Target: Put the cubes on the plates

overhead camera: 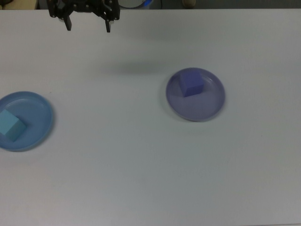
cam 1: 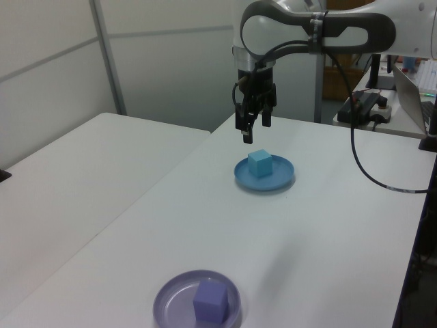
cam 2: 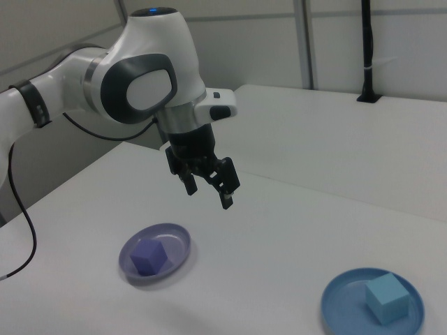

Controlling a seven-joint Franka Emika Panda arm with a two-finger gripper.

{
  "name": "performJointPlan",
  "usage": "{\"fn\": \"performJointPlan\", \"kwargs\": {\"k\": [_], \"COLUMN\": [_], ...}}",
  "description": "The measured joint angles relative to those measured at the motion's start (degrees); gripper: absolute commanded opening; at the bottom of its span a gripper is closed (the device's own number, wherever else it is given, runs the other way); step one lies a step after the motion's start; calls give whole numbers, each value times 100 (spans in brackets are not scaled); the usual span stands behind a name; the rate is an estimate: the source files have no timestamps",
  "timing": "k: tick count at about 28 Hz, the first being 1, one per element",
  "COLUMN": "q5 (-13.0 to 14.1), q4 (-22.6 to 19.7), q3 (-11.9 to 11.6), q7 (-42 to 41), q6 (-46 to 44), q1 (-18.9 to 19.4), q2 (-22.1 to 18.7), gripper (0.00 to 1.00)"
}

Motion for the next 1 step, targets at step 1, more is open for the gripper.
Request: {"fn": "performJointPlan", "kwargs": {"k": [1], "q5": [0], "q4": [0], "q3": [0], "q7": [0], "q6": [0], "q1": [0], "q2": [0], "gripper": [100]}}
